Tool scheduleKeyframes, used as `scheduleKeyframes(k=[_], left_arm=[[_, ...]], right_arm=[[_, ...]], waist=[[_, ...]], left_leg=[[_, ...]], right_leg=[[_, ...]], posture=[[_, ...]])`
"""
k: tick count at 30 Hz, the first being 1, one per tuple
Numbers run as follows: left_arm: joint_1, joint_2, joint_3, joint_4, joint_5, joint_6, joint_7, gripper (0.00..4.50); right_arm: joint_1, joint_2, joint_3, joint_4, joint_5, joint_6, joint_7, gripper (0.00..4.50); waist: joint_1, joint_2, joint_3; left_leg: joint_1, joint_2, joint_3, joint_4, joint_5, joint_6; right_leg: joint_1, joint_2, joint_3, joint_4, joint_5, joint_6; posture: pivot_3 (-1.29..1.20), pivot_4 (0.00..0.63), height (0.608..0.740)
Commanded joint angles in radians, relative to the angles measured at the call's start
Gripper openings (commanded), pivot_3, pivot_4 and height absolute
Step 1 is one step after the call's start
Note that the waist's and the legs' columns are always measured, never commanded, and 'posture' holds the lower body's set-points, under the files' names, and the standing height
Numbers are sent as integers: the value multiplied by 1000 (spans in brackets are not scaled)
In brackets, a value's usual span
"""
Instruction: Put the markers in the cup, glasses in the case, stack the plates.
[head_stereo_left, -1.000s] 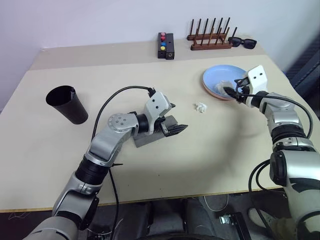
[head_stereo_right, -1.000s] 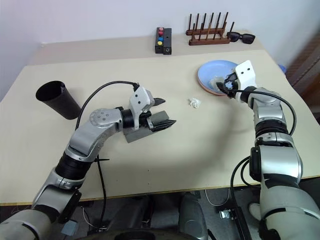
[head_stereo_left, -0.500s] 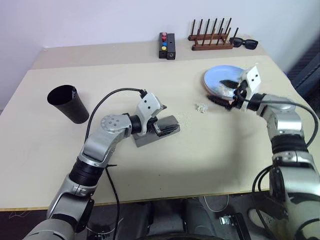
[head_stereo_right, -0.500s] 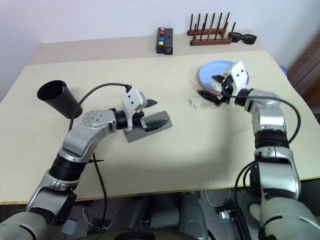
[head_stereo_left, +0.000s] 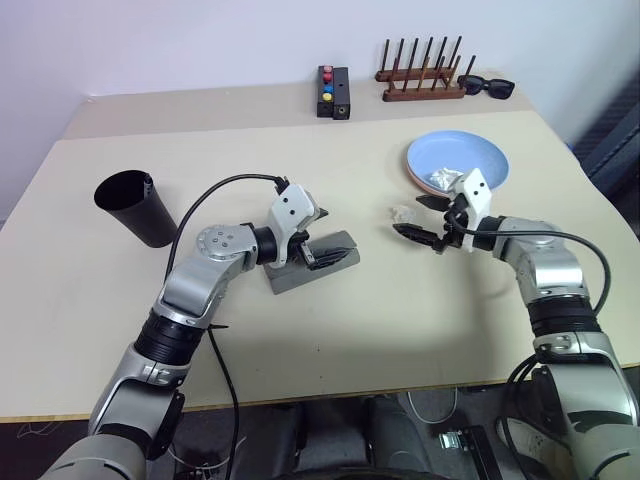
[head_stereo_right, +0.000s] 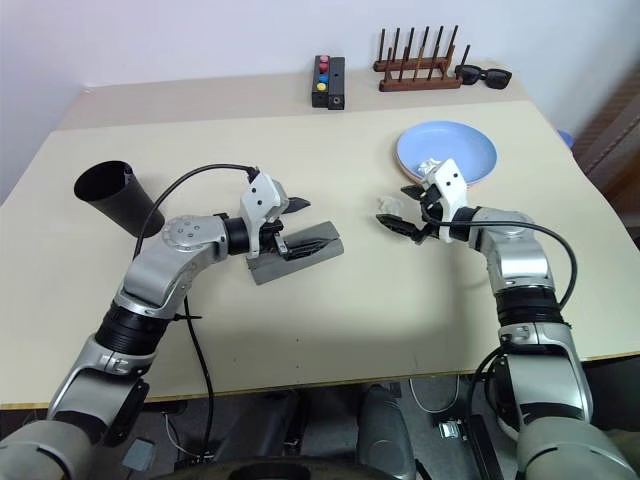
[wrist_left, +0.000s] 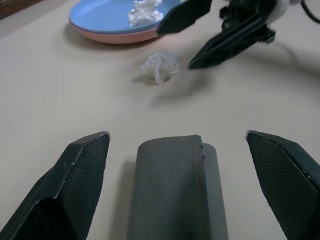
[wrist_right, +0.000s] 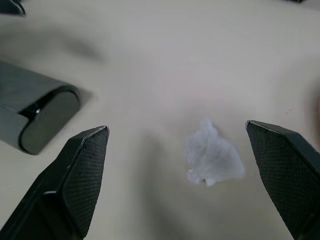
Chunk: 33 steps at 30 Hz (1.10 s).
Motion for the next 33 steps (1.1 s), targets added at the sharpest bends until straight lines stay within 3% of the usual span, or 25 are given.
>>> scheduleKeyframes(k=[1,8,9,12,18,27,30,33], left_arm=[[2,8,30,-57,-4,-2,10,4500],[19,10,33,-99,-8,24,26,4500],[22,11,35,-104,-8,28,27,4500],[27,13,38,-110,-9,35,31,4500],[27,7,33,-108,-8,36,34,4500],[17,-3,29,-82,-5,23,27,4500],[14,-8,26,-78,-3,20,27,4500],[11,-14,25,-75,-1,18,27,4500]], right_arm=[[-57,19,-3,82,-21,-72,-25,4473],[-162,51,-3,336,-67,-202,-74,4473],[-177,51,-6,363,-70,-215,-79,4232],[-203,49,-10,402,-72,-236,-70,3222],[-204,36,-11,389,-77,-259,-64,88],[-229,-11,-64,242,-22,-221,-69,33],[-305,-41,-95,295,-27,-246,-114,33],[-392,-70,-102,423,-83,-325,-253,33]], waist=[[0,0,0],[-3,0,0],[-3,0,0],[-2,0,0],[-4,0,0],[-2,0,0],[-2,0,0],[-3,0,0]], left_leg=[[0,0,0,0,0,0],[0,0,0,0,0,0],[0,0,0,0,0,0],[0,0,0,0,0,0],[0,0,0,0,0,0],[0,0,0,0,0,0],[0,0,0,0,0,0],[0,0,0,-1,0,0]], right_leg=[[0,0,0,0,0,0],[0,0,0,0,0,0],[0,0,0,0,0,0],[0,0,0,0,0,0],[0,0,0,0,0,0],[0,0,0,0,0,0],[0,0,0,0,0,0],[0,0,0,0,0,0]], posture=[[0,150,740],[0,150,740],[0,150,740],[0,150,740],[0,150,740],[0,150,740],[0,150,740],[0,150,740]])
